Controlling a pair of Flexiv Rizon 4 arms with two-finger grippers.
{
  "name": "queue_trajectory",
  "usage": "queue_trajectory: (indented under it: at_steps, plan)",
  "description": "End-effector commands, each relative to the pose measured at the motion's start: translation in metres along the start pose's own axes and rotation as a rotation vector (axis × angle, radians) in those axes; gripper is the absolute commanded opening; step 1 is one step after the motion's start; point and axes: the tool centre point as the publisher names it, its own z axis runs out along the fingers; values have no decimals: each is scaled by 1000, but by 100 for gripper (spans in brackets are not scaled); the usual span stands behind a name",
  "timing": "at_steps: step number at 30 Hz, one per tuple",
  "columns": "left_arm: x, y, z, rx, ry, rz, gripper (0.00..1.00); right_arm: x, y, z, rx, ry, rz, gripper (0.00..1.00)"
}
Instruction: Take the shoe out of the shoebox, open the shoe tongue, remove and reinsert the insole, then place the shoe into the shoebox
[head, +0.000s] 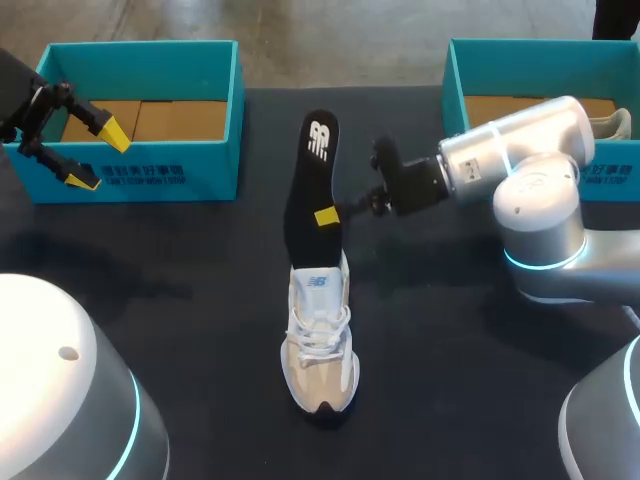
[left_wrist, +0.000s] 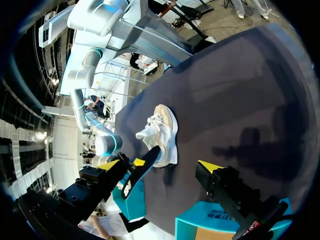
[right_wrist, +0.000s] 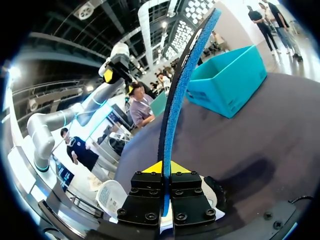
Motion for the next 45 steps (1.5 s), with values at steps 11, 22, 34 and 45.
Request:
queue_trajectory:
  at_steps: [11,22,34,45]
  plan:
    - [0,-1,0,-1,2,0,100,4,-13,6,26,4,-8,0]
    - [0,-1,0,-1,2,0,100,3,-21,4,5,-16,-3,0]
    - [0,-1,0,-1,2,0,100,9,-22,-4,-27,-43,-30,0]
    - [0,-1,0,-1,2,0,100,10,-24,0,-13,-52,-28,0]
